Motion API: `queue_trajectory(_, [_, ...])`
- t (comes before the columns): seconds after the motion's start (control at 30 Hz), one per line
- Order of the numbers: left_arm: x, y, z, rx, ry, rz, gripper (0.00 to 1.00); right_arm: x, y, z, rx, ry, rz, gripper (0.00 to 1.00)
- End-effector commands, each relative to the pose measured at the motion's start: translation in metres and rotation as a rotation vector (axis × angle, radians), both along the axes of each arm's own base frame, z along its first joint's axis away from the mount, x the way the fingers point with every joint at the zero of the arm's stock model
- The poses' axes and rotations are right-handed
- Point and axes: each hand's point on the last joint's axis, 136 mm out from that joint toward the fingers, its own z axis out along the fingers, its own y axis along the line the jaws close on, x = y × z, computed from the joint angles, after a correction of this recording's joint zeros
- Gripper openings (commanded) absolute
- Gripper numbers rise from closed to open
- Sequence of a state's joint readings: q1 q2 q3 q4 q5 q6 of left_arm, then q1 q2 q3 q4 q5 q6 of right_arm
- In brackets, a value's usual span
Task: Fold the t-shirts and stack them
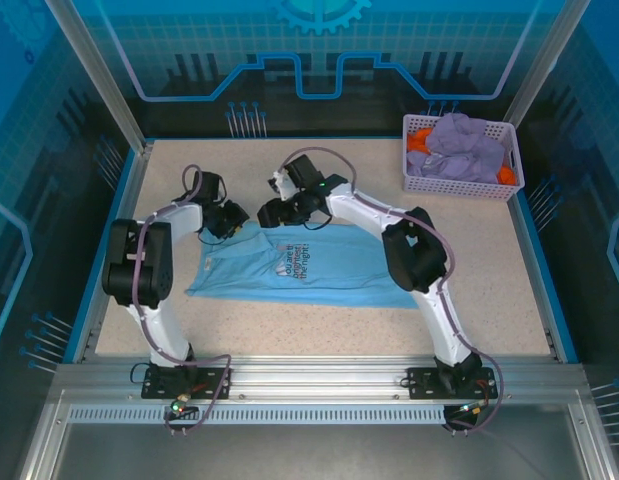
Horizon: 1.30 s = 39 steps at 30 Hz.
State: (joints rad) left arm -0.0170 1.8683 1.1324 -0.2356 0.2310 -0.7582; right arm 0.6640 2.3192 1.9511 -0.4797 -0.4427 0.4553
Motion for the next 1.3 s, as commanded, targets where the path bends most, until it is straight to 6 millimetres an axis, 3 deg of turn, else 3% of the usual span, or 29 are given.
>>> queue_trajectory(0.0, [0.008, 0.008, 0.0, -0.025, 0.023, 0.031, 0.25, -0.007, 0.011, -0.011, -0.037, 0.009, 0.066, 0.58])
queue_trajectory(0.17, [0.001, 0.02, -0.02, -0.119, 0.06, 0.108, 0.23, -0.008, 0.015, -0.029, -0.073, 0.031, 0.078, 0.54])
queue_trajectory(0.57, [0.003, 0.017, -0.024, -0.15, 0.062, 0.101, 0.24, -0.014, 0.032, -0.043, -0.117, 0.009, 0.135, 0.47])
queue_trajectory(0.77, [0.002, 0.017, -0.025, -0.15, 0.062, 0.103, 0.24, -0.016, 0.034, -0.048, -0.13, 0.009, 0.148, 0.36])
queue_trajectory(1.03, [0.002, 0.017, -0.025, -0.156, 0.062, 0.103, 0.24, -0.019, 0.035, -0.043, -0.145, -0.053, 0.193, 0.09])
queue_trajectory(1.27, [0.001, 0.018, -0.026, -0.155, 0.067, 0.111, 0.25, -0.039, 0.029, -0.027, -0.129, -0.161, 0.324, 0.01])
